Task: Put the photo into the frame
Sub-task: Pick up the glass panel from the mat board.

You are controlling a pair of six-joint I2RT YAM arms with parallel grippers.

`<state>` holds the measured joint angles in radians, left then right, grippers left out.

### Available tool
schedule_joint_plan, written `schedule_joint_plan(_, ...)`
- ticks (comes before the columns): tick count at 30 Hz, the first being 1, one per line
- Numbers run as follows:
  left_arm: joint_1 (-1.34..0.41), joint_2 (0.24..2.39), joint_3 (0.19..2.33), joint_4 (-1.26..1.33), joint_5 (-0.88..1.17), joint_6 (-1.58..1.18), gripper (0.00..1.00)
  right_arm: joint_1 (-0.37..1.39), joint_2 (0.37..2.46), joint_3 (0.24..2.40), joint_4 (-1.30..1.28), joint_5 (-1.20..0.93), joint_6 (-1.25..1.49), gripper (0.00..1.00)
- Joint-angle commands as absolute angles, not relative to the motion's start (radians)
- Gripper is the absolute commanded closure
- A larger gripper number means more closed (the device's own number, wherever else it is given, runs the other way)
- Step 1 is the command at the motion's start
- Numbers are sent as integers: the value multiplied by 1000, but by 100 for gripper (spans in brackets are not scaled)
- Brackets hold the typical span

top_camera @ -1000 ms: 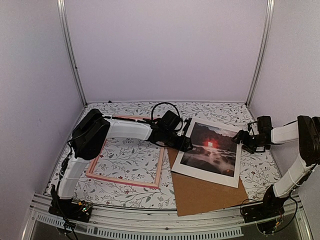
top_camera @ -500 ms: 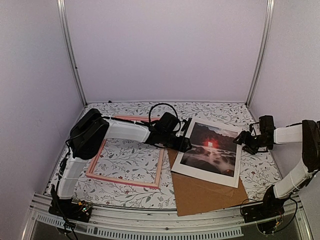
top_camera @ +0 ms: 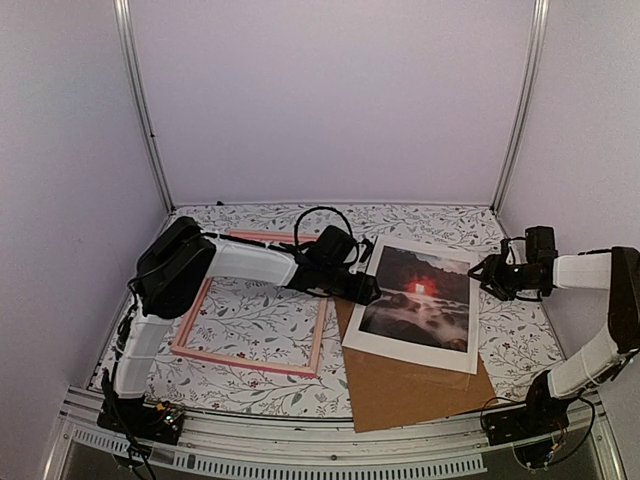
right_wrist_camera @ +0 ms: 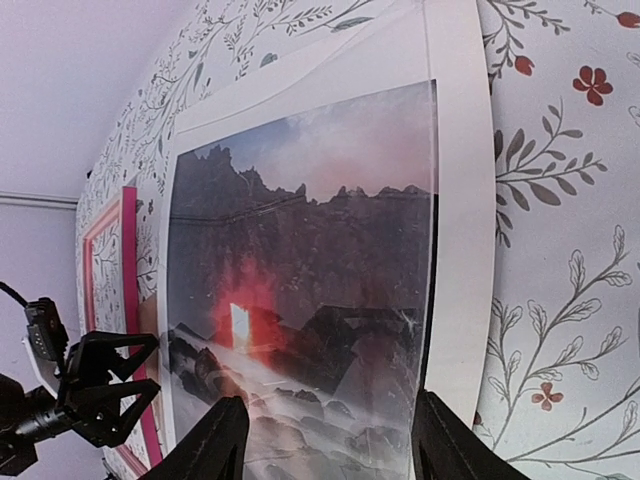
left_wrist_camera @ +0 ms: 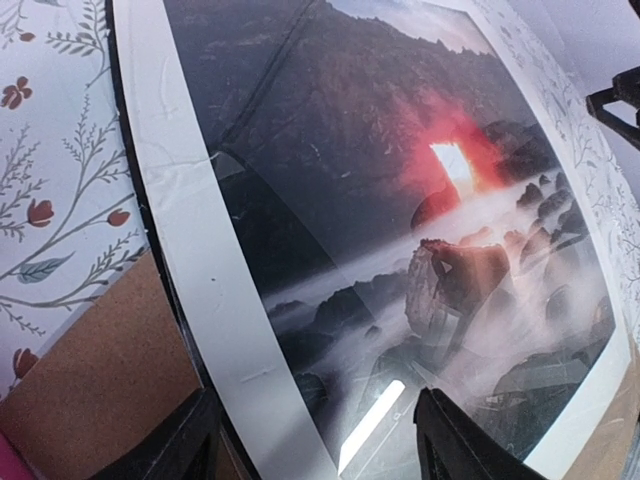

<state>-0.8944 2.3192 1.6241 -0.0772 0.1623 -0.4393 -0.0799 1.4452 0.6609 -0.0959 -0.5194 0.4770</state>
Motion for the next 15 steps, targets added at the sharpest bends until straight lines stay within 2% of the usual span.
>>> schedule_joint_plan(1, -909, 2344, 1565, -166, 202, -465, 30, -79, 1440, 682, -57, -726, 474, 44)
schedule_joint_plan(11, -909, 2331, 1550, -158, 199, -465, 30, -118, 1459, 718, -91, -808, 357, 54)
schedule_joint_plan(15, -908, 2323, 1547, -159, 198, -464, 30, -120, 1462, 724, -95, -808, 349, 62)
